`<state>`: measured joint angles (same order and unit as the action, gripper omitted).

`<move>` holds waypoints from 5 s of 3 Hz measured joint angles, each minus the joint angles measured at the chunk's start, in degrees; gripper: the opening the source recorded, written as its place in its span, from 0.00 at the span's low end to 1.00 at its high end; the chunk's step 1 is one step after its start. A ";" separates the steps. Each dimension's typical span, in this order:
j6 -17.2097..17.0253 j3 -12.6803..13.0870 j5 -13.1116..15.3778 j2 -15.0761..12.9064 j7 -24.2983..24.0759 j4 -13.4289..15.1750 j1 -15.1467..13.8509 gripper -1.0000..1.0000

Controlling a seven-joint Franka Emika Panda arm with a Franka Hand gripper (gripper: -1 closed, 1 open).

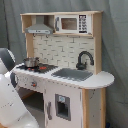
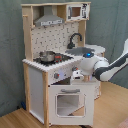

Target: Play with the kitchen

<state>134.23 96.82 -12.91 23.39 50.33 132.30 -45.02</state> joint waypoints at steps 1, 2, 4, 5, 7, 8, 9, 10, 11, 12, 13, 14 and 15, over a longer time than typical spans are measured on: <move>0.21 0.02 0.00 0.00 -5.49 0.07 2.26 0.00; 0.58 0.02 0.00 0.00 -11.08 0.30 4.75 0.00; 1.95 0.03 0.00 0.02 -21.97 0.30 10.06 0.00; 2.59 0.03 0.00 0.08 -27.64 0.29 12.07 0.00; 3.96 0.84 0.06 0.30 -38.31 -2.47 13.90 0.00; 4.57 3.08 0.06 1.94 -41.66 -3.66 13.73 0.00; 4.52 3.07 0.06 1.97 -41.85 -3.64 13.71 1.00; 3.49 1.20 0.18 2.21 -43.56 -3.61 13.82 1.00; 1.57 -3.41 1.87 2.62 -44.02 -3.83 16.37 1.00; -0.90 -7.22 3.83 3.25 -44.02 -3.97 19.22 1.00; -3.95 -11.34 6.15 4.38 -44.02 -4.29 22.75 1.00; -7.48 -14.79 8.50 5.96 -44.01 -4.83 26.10 1.00; -11.28 -16.42 10.62 9.12 -43.99 -5.22 28.23 1.00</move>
